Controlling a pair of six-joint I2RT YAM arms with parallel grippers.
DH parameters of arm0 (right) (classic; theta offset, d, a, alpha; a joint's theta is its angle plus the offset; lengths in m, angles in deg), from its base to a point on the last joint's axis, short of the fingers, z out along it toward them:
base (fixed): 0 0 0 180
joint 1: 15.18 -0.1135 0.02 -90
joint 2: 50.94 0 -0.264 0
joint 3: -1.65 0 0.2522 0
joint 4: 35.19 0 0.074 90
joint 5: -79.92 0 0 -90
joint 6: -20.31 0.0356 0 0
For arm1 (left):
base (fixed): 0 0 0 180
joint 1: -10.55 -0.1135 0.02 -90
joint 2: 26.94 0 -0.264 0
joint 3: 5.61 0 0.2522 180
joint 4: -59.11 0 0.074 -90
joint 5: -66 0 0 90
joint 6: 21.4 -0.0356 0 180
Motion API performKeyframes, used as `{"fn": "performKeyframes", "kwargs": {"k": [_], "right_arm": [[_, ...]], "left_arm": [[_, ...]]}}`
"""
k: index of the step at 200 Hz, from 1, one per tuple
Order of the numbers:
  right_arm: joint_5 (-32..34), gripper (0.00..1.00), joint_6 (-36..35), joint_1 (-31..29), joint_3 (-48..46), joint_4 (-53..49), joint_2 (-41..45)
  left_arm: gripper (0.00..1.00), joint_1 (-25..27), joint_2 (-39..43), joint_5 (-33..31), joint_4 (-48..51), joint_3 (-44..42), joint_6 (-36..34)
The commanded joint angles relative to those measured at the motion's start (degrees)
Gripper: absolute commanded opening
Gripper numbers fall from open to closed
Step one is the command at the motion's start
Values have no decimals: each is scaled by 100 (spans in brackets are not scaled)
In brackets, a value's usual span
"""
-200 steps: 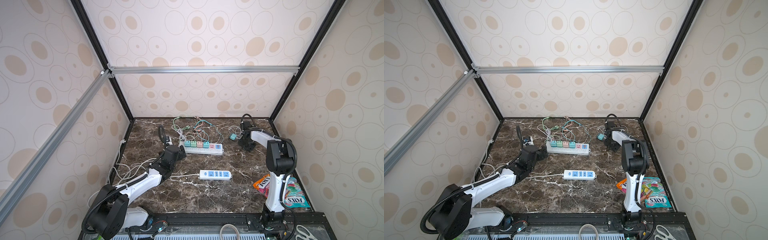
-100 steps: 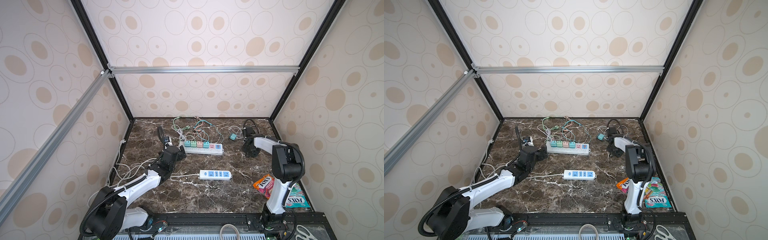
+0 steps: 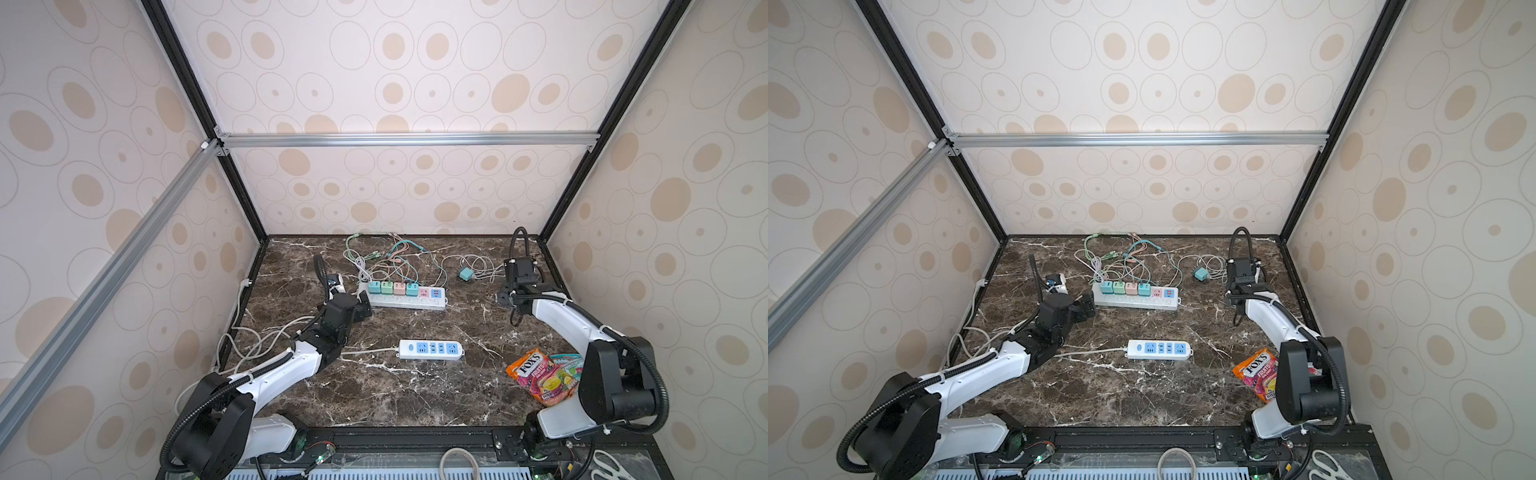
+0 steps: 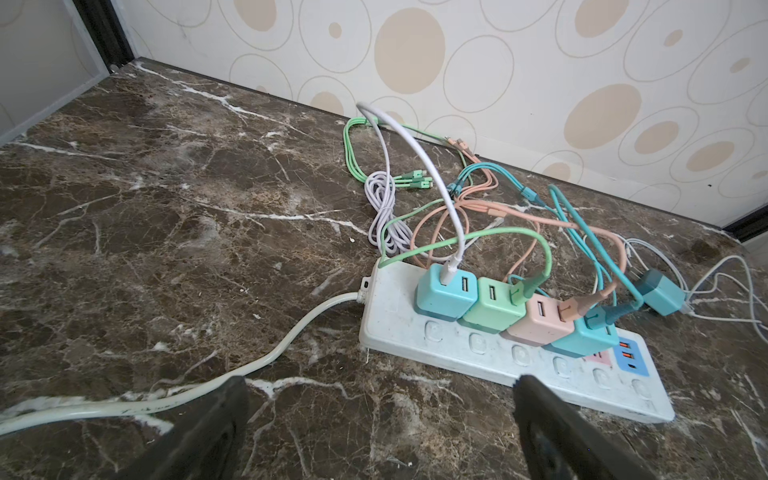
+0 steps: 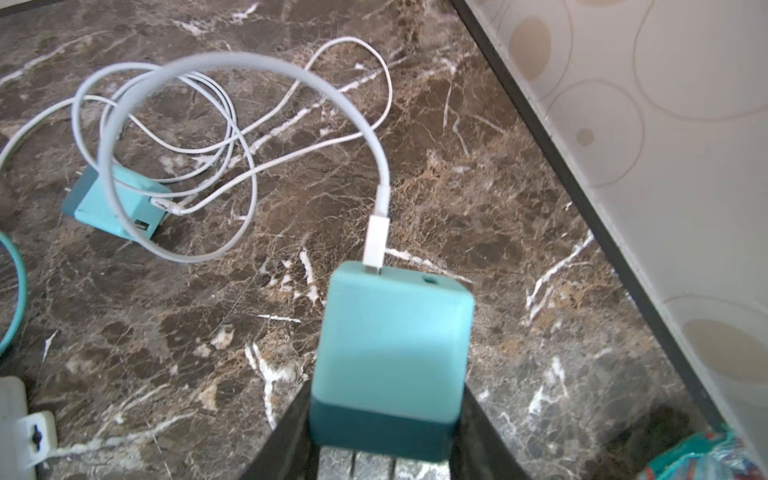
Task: Insert the plug
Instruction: 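Carry the teal charger toward the left gripper while the left gripper approaches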
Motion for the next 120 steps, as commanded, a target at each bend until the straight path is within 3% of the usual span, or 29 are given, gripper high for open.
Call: {"fn": "performKeyframes", "kwargs": {"k": [1,29,65,120], "right_arm": [[174,0,-989,24,-30,196,374],[-38,0,-1763,11,16,384,699],[-1572,0,-3613,-48,480,-116,814],[-1359,1,-6156,-813,261,557,1208]], "left_arm": [[98,37,-50,-23,27,243,141],[98,26,6,412,-371,297,-54],[98,27,-72,868,-361,474,-278],[98,63,-154,2132,-449,782,-747]]}}
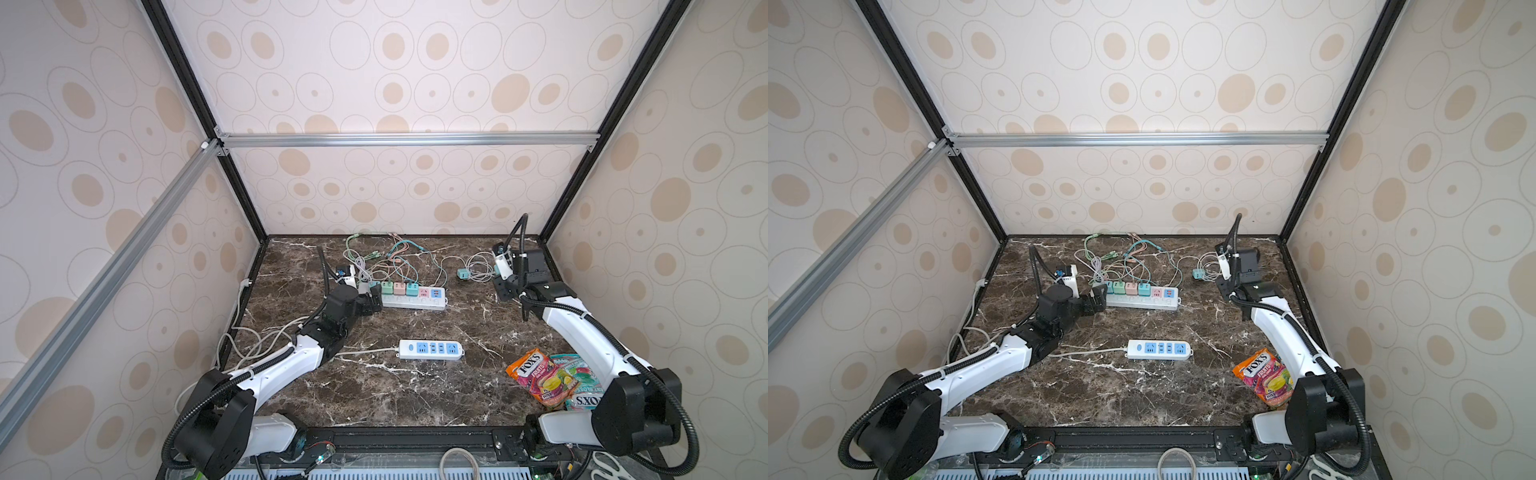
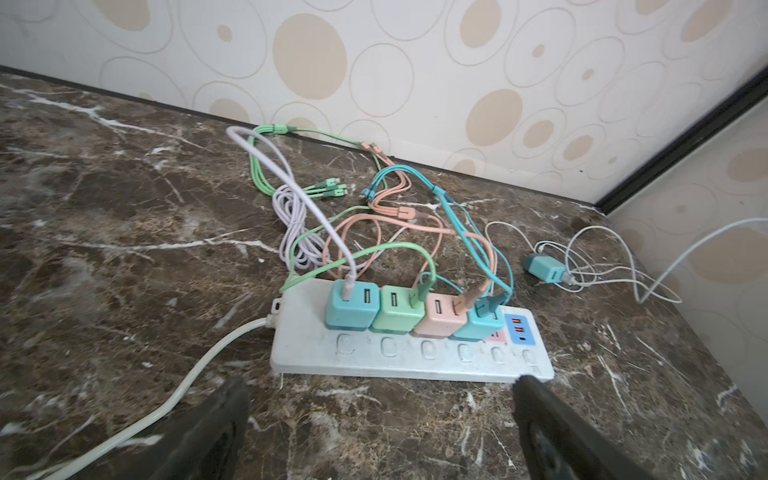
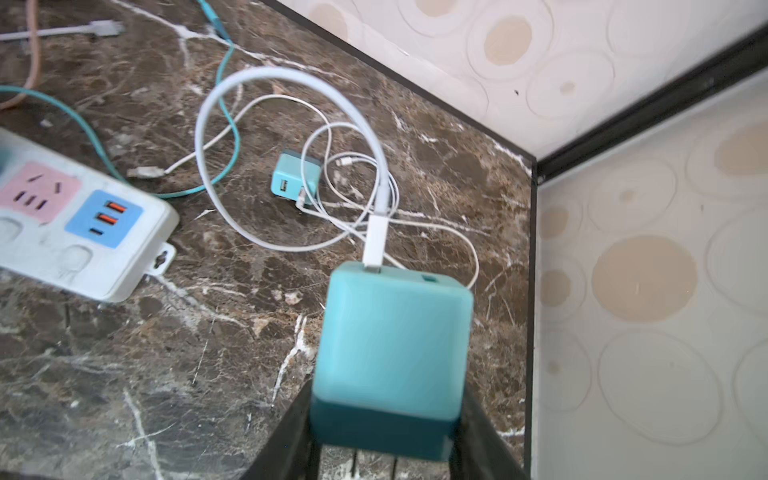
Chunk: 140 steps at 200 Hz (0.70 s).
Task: Insert the plug
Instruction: 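Carry the teal charger toward the left gripper while the left gripper approaches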
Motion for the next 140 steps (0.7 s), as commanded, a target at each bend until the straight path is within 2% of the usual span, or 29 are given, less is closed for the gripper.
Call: {"fn": "performKeyframes", "kwargs": {"k": [1,21,65,103,140], "right_arm": [[-164,1,-1762,-377,-82,417,347],[-532,1,-2620,-694,-316,657,615],[-1999,0,-4295,-1064,-1339,1743,1418],[-2381,0,-4731,-1333,-1476,1843,1623],[-2456,0,-4875,-1477,-1554,1912,1622]], "left_arm": [[98,59,-50,778,-168,366,-380],[98,92,-66,1421,-209,563,-532],[98,134,-384,3218,-269,1184,-489],[98,290,-696,4447,-495,1481,-413],[98,419,-782,4763,-556,1520,-475]]}}
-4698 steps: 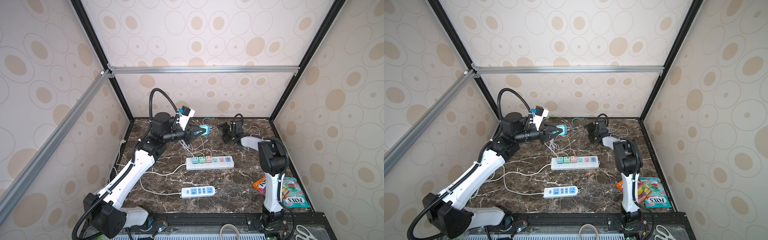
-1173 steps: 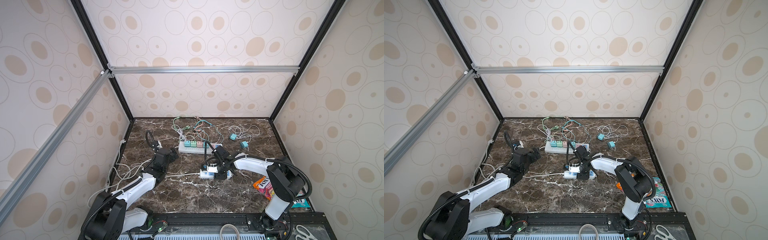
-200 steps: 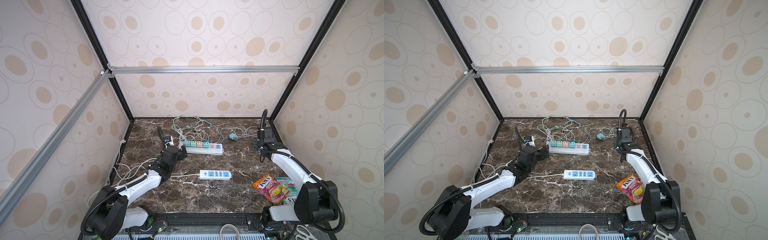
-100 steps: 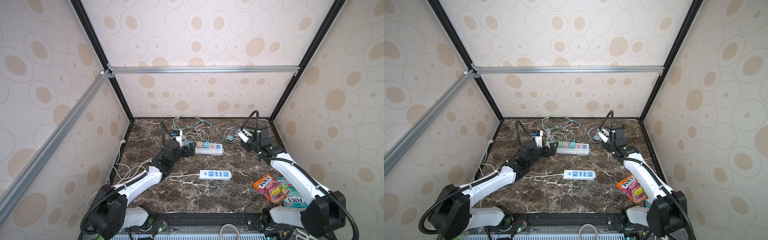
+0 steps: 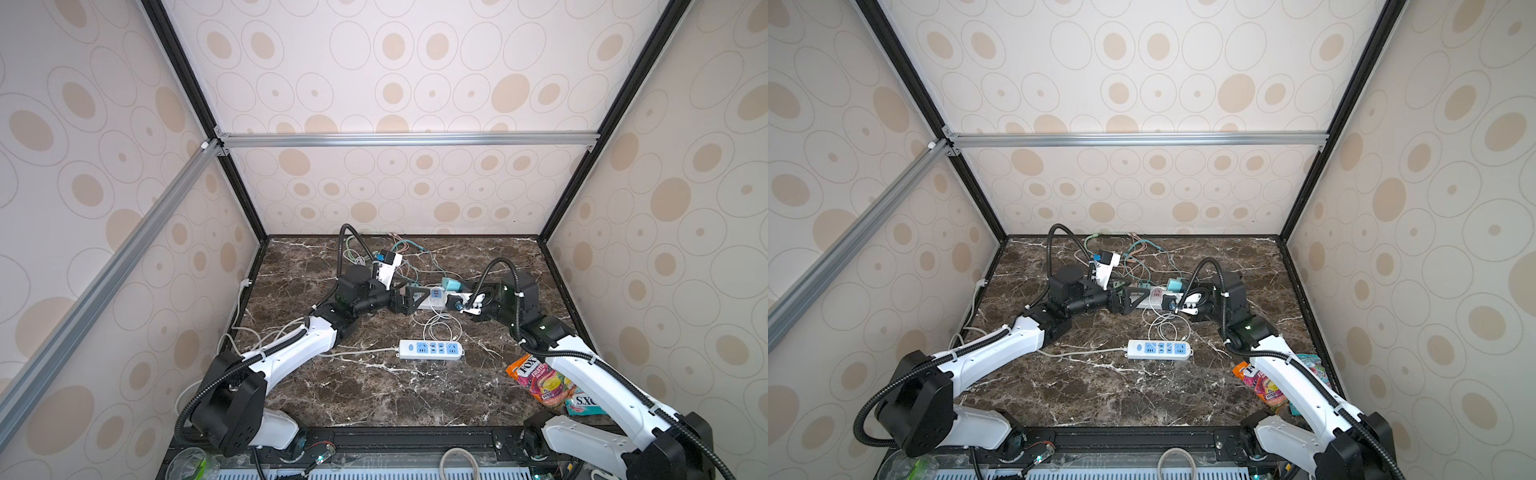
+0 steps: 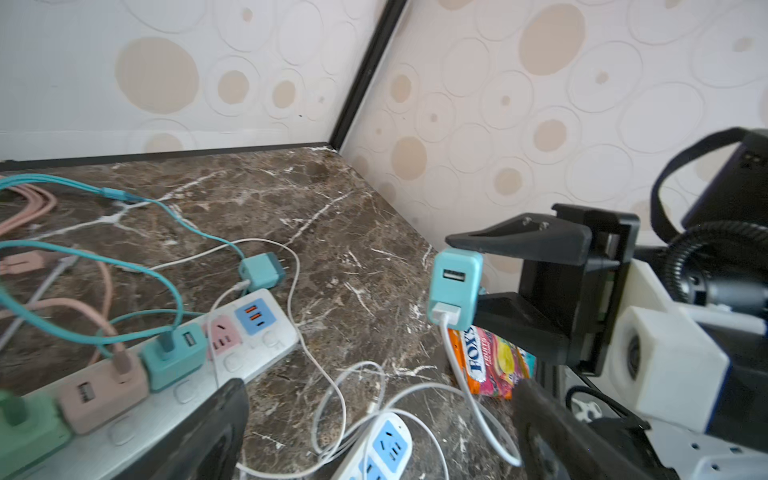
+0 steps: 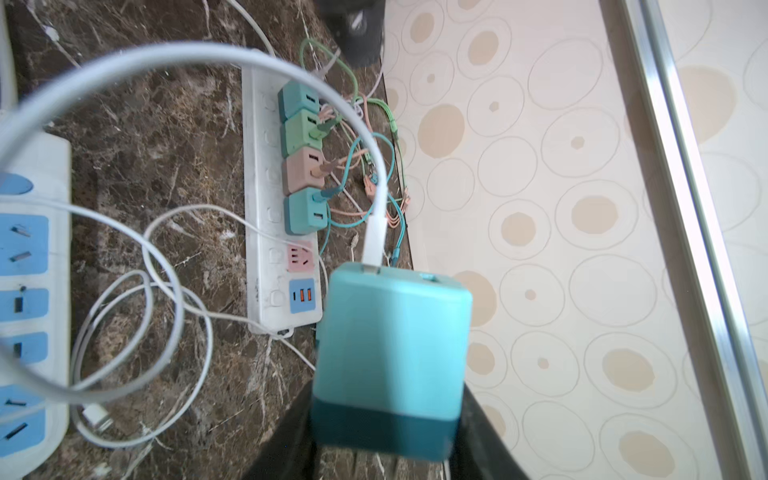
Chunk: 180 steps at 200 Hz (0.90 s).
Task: Insert the plug
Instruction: 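Carry the teal charger toward the left gripper while the left gripper approaches, then grasp the teal charger with the left gripper from the right gripper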
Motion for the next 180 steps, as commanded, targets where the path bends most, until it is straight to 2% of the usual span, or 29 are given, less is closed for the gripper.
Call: {"fn": "performKeyframes", "kwargs": {"k": [1,19,51,88,133,166,180], "right_arm": [[-291,0,-359,-79,-105,286,110],[-388,0,-209,-129,-115,333,77],[-452,1,-174,-269,-184,604,-35],[-448,1,-254,-420,-299,932,-74],[-416,2,-311,-502,-334,959,-64],[-443,2,-270,-576,-334,955,-100],[-458,2,-224,-598,-334,981,-141]], "left_arm": [[98,83,-57,632,-212,266,-126],[96,178,-151,835,-141,341,-151],[89,290,-372,619,-147,462,53],[75,288,-598,552,-542,533,429],[53,298,-813,733,-477,681,497],[45,304,-866,901,-562,700,596],[36,303,-884,942,-607,716,633]]}}
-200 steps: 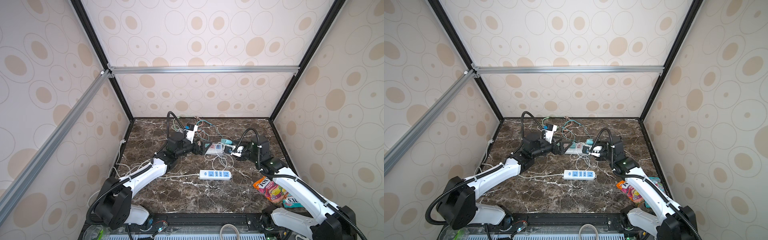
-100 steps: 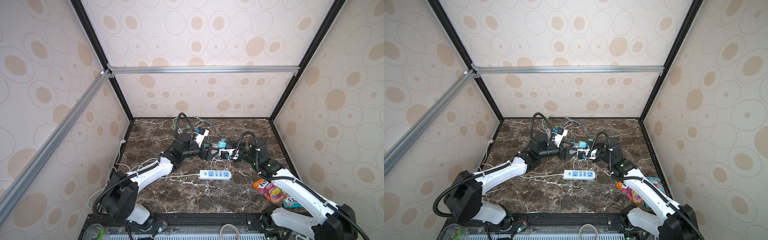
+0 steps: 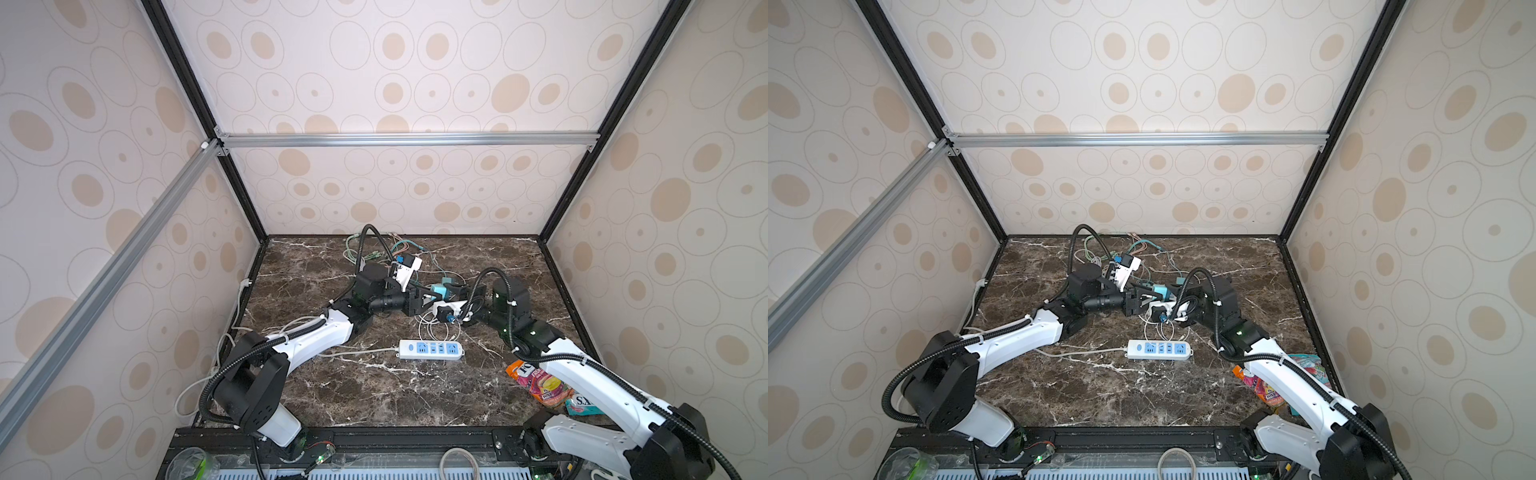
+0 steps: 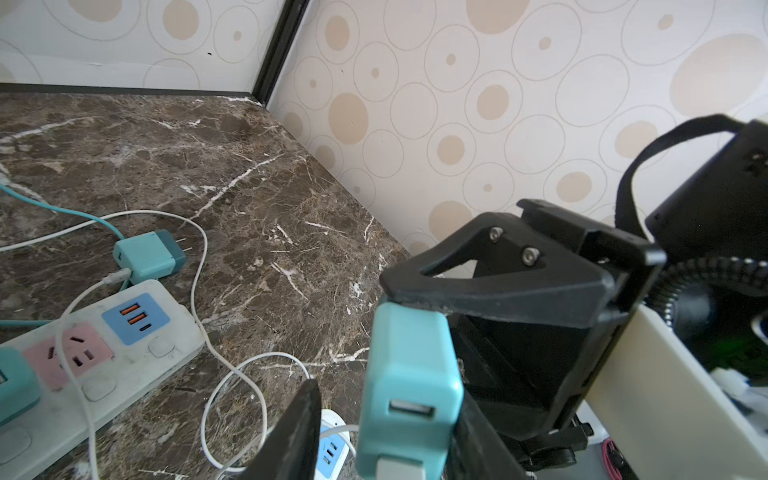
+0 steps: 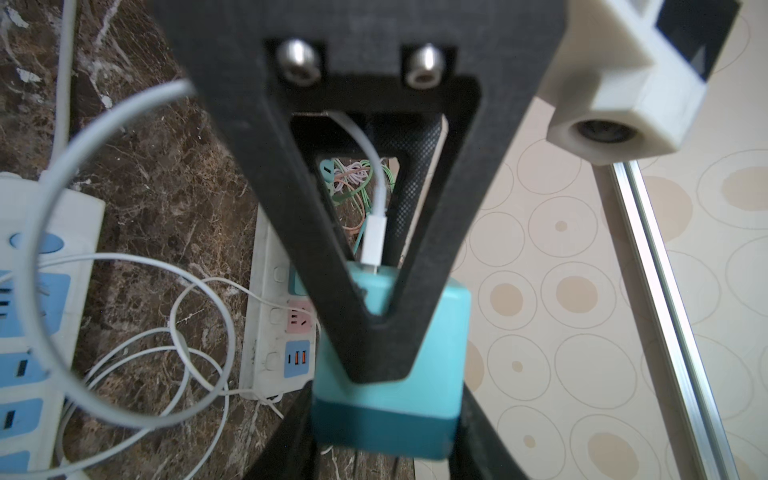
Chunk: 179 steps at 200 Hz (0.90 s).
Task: Insert the plug
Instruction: 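Grasp the teal charger with the left gripper from the right gripper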
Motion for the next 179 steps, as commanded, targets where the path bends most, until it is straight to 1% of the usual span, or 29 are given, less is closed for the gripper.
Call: {"fn": "performKeyframes", "kwargs": {"k": [1,32,42,47,55,82,91,96,105,112,126,133,145,148,154,169,179], "right_arm": [[-193,2,-13,-100,-48,227,-53],[-307,5,157,-127,-12,197,-120],[-338,9,295,-127,13,150,-125],[-339,12,409,-125,6,157,-119],[-318,18,593,-127,-12,203,-112],[2,51,1341,-133,-37,213,-48],[186,57,1660,-127,-69,265,-24],[284,63,1865,-127,-82,283,-11],[526,70,2303,-127,-47,249,12],[761,76,2804,-129,9,217,34],[1282,94,3968,-118,92,204,135],[1642,100,4492,-118,69,281,183],[2173,100,5384,-84,74,262,231],[2306,100,5608,-64,87,241,223],[2547,100,6049,-17,120,160,205],[2800,100,7224,201,292,-315,85],[2853,100,8017,394,391,-615,-46]], "left_arm": [[35,25,-81,162,-273,264,110],[8,27,-61,35,-309,265,122],[1,24,-34,-54,-314,247,115],[0,21,-17,-119,-300,238,105],[0,32,8,-237,-257,222,72],[0,27,46,-590,-108,198,-36],[0,24,46,-671,-85,198,-45],[0,27,51,-711,-72,194,-45],[0,22,70,-800,-73,194,-45],[0,22,96,-884,-75,195,-45],[0,19,187,-1181,-43,153,-45],[0,16,244,-1328,-47,127,-45],[0,12,347,-1388,-64,88,-53],[0,8,371,-1531,-66,94,-54],[0,5,420,-1563,-77,95,-56],[0,6,540,-1550,-99,134,-80],[0,2,613,-1538,-72,181,-103]]}}
